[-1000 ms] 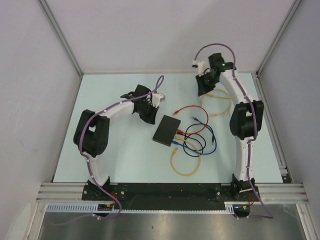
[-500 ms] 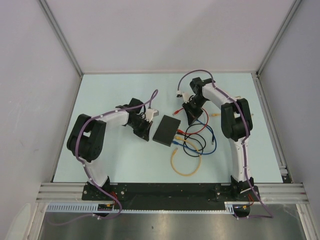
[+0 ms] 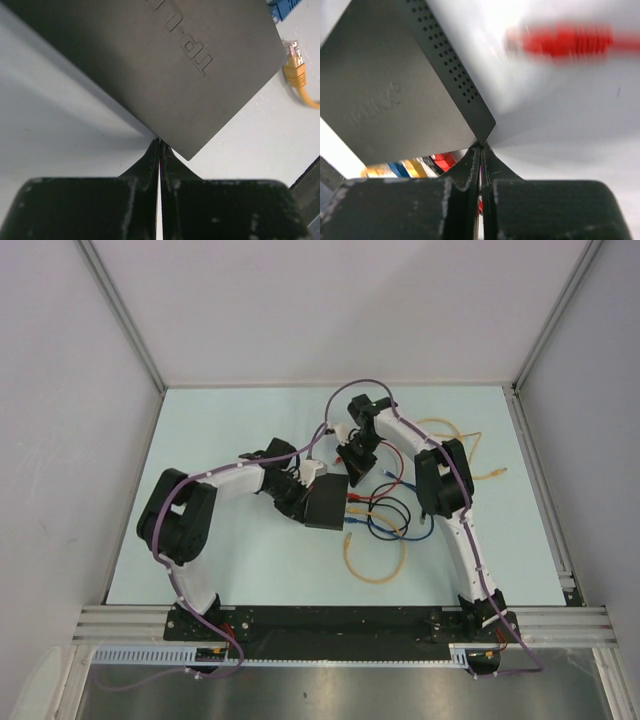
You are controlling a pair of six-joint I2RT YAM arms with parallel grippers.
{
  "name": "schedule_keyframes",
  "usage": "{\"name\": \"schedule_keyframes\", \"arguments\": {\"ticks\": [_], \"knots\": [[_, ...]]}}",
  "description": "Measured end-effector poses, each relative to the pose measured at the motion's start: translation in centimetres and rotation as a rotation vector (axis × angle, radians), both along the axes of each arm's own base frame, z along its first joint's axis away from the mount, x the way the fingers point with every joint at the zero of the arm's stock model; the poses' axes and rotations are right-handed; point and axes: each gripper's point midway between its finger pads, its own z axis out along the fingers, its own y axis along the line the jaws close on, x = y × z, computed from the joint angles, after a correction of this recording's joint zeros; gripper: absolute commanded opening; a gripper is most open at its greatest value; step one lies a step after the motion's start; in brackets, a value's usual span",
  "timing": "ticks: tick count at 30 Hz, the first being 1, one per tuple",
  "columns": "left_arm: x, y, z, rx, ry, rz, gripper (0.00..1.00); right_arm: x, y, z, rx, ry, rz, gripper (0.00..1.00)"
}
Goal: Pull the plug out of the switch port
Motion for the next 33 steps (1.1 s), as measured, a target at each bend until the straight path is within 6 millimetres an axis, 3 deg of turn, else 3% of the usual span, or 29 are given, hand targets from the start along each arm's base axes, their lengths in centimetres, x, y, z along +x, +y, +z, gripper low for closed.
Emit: {"name": "schedule_keyframes", "arguments": {"ticks": [4, 8, 10, 14, 15, 19, 21, 25, 28, 30, 33], "knots": [[-0.2, -0.1, 0.0, 0.002, -0.004, -0.016, 0.01, 0.5, 1.4, 0.1, 0.008, -0.036, 0.023, 0.01], [-0.2, 0.4, 0.3, 0.024, -0.021, -0.03, 0.01, 0.6, 1.5, 0.1, 0.004, -0.045, 0.026, 0.03], [-0.1, 1.0, 1.0, 0.042, -0.052, -0.045, 0.01, 0.8, 1.4, 0.1, 0.007, -0.047, 0.023, 0.09], [0.2, 1.6, 3.6, 0.041, -0.123, -0.07, 0.08, 1.8, 1.0, 0.9, 0.028, -0.066, 0.006, 0.4], [0.5, 1.6, 4.4, 0.035, -0.143, -0.072, 0.11, 2.1, 0.9, 1.2, 0.036, -0.073, 0.003, 0.43], [2.3, 0.6, 8.0, -0.018, -0.221, -0.067, 0.18, 3.1, 0.8, 4.2, 0.116, -0.11, -0.031, 0.57], [3.1, -0.3, 9.6, -0.057, -0.242, -0.053, 0.19, 4.3, 0.3, 6.3, 0.193, -0.151, -0.087, 0.7], [4.2, -1.7, 11.4, -0.12, -0.241, -0.015, 0.21, 6.7, -1.6, 11.8, 0.359, -0.251, -0.228, 0.73], [5.1, -2.7, 10.8, -0.144, -0.208, 0.004, 0.17, 9.3, -2.7, 15.4, 0.486, -0.322, -0.281, 0.74], [5.5, -3.1, 9.6, -0.14, -0.17, 0.016, 0.13, 10.0, -3.1, 16.4, 0.535, -0.331, -0.289, 0.73], [5.6, -3.2, 7.1, -0.117, -0.107, 0.03, 0.09, 9.5, -2.8, 16.6, 0.577, -0.301, -0.276, 0.72]]}}
